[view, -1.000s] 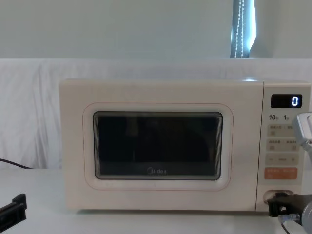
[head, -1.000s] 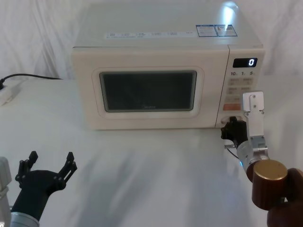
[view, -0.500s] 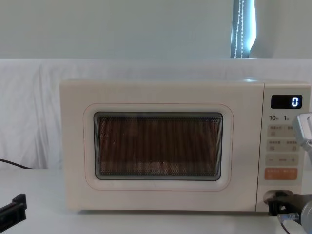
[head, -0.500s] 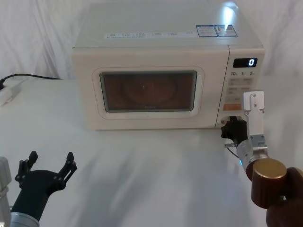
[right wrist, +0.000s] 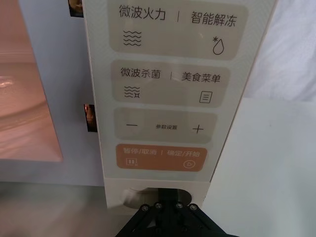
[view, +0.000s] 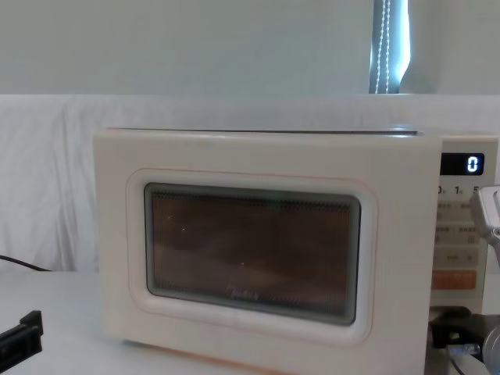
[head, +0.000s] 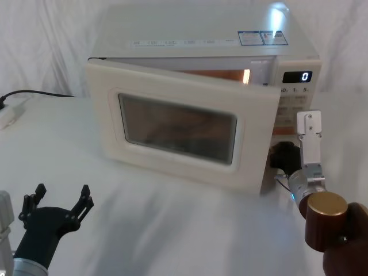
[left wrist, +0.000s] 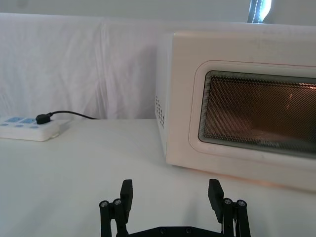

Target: Press the button to open the microwave door with one hand; close the microwave door with the other hand.

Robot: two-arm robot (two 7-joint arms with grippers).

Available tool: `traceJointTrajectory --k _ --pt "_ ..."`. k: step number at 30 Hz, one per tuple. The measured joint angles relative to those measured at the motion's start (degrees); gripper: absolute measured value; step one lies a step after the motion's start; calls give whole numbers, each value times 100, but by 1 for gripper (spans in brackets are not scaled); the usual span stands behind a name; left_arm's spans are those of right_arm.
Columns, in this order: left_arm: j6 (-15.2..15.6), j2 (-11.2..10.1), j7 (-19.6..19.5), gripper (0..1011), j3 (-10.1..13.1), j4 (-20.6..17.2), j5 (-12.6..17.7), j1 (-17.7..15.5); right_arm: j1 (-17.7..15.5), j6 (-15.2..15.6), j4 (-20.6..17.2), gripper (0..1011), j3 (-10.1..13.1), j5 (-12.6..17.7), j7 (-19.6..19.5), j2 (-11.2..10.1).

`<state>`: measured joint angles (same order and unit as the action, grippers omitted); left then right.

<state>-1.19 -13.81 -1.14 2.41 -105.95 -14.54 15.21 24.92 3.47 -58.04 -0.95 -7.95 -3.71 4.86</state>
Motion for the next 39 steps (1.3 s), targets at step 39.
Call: traceJointTrajectory --k 39 --pt "0 0 0 1001 0 0 0 0 -797 995 -1599 0 -549 195 1126 -546"
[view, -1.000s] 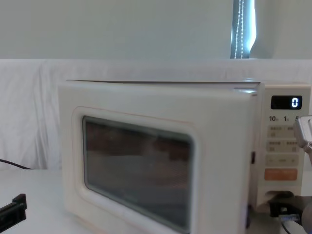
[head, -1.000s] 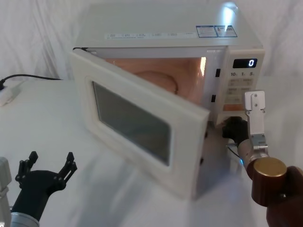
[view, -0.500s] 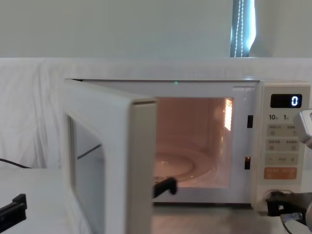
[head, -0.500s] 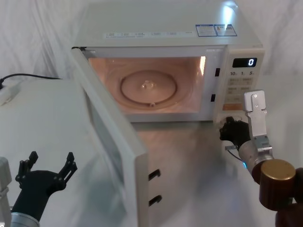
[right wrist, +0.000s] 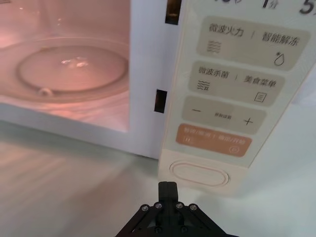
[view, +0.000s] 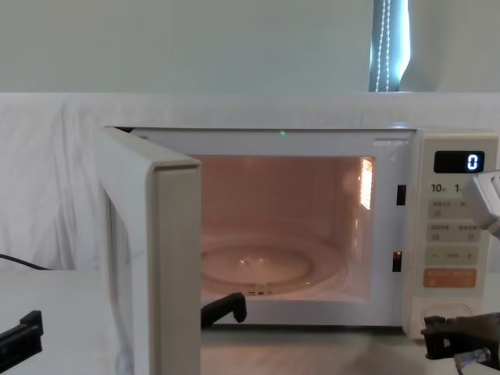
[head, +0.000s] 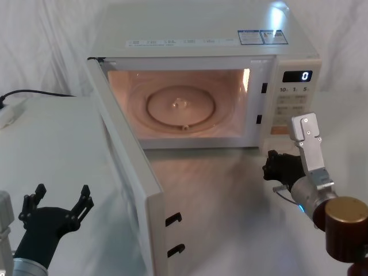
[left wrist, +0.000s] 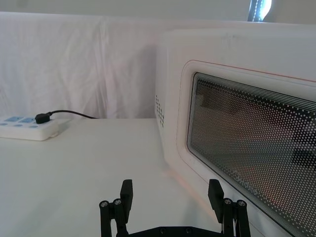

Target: Press the button to open the microwave door with one hand; close the microwave door with the other hand.

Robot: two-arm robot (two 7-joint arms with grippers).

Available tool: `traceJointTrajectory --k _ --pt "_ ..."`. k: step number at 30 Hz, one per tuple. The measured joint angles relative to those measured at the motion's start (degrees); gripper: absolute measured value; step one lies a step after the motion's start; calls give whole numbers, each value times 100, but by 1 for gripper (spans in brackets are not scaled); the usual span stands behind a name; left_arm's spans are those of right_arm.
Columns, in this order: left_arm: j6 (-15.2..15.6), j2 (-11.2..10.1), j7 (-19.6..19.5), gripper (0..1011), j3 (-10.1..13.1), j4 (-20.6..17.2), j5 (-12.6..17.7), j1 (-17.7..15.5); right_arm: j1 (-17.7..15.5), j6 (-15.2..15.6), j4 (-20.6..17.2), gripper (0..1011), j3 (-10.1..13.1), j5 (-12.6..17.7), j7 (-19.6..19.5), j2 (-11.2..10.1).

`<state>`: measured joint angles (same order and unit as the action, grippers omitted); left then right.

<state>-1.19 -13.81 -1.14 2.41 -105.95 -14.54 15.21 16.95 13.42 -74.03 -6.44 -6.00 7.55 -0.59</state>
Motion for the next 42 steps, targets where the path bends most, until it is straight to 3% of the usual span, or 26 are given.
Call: traceJointTrajectory --k 14,23,26,42 --pt "0 1 0 1001 0 0 0 0 -772 -140 -1046 17 -18 320 242 -359" --pt "0 0 0 1001 0 0 0 0 -1201 -395 -1419 227 275 530 10 -448" --pt "0 0 0 1001 0 0 0 0 -1356 -518 -1499 352 414 630 -46 -480" --pt "0 0 0 1001 0 0 0 0 -1613 -1021 -1468 833 760 867 -226 -519"
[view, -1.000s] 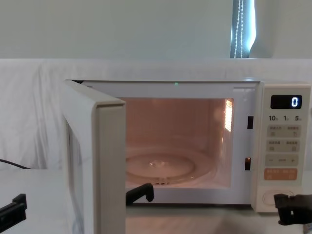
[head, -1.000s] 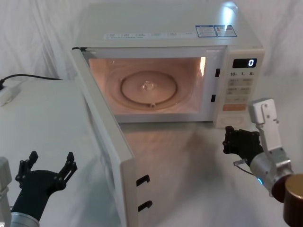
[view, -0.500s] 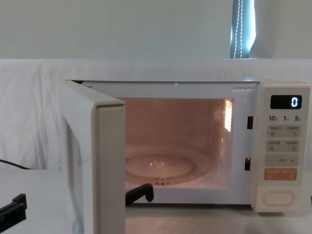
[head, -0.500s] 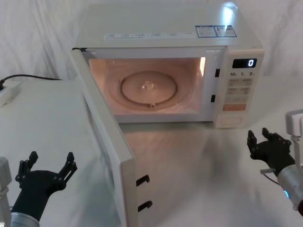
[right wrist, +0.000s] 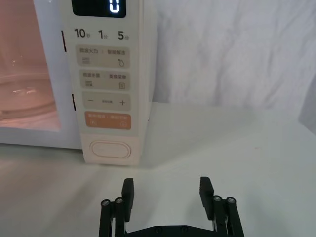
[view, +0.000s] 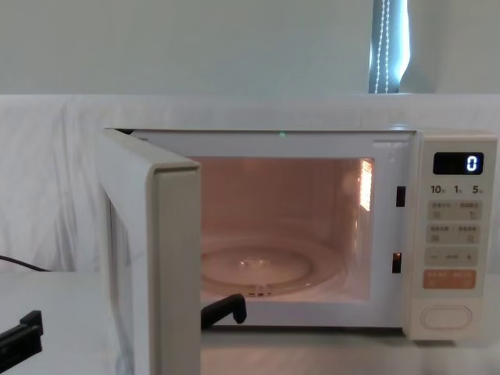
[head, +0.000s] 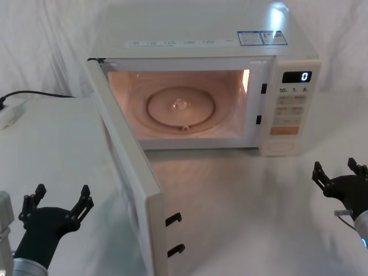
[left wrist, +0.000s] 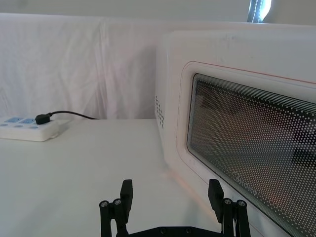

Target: Press the button to open the microwave door with one hand; close the microwave door with the other hand.

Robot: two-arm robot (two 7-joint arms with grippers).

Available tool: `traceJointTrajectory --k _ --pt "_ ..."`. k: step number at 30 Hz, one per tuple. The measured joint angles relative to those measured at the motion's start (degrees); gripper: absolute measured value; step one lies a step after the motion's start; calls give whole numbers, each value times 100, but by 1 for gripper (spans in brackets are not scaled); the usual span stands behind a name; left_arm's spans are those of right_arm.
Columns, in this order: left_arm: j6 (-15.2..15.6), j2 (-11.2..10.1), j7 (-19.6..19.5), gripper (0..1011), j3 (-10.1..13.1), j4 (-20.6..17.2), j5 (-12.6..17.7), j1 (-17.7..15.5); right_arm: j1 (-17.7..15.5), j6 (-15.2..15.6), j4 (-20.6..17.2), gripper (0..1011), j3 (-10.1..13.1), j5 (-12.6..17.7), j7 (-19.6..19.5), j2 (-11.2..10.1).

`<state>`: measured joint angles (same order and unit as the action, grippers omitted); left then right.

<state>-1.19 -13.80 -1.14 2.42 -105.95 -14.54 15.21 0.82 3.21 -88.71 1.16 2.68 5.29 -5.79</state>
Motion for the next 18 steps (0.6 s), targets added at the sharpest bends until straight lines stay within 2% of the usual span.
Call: traceJointTrajectory --k 6,18 --pt "0 0 0 1001 0 0 0 0 -2 -6 7 994 3 10 0 5" --pt "0 0 0 1001 0 0 0 0 9 3 13 1002 -6 -5 0 7"
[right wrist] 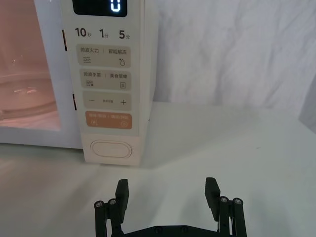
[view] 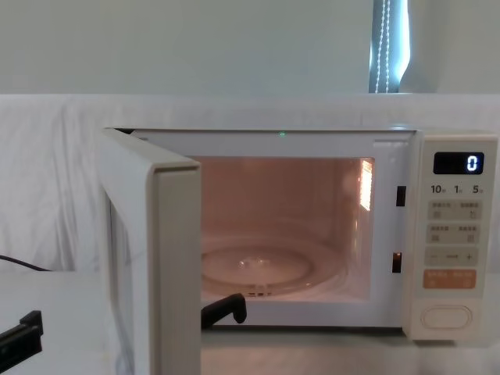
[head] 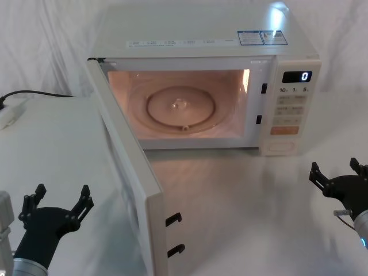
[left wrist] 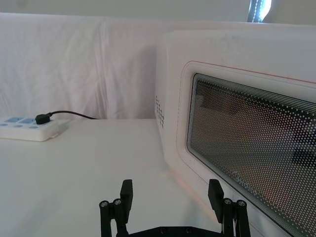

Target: Press the button to open the microwave door with one hand; close the microwave door with the other hand.

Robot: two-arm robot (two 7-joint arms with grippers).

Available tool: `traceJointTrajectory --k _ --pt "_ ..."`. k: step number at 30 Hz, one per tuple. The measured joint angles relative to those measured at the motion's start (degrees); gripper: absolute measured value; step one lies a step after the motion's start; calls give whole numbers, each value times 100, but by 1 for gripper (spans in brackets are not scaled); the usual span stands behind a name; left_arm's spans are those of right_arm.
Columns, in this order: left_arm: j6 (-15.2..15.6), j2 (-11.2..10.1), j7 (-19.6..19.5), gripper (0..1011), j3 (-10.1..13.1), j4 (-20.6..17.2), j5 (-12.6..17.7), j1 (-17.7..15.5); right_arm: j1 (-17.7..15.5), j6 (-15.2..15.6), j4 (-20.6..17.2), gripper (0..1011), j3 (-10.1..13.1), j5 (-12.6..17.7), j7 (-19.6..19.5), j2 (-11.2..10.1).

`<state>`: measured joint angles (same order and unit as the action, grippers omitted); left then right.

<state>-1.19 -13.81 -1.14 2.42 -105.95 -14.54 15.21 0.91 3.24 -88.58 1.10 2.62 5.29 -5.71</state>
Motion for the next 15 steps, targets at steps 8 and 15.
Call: traceJointTrajectory --k 8,15 --pt "0 0 0 1001 0 0 0 0 4 4 0 1002 -4 -6 1 0" --pt "0 0 0 1001 0 0 0 0 7 9 1 1002 -6 -9 1 0"
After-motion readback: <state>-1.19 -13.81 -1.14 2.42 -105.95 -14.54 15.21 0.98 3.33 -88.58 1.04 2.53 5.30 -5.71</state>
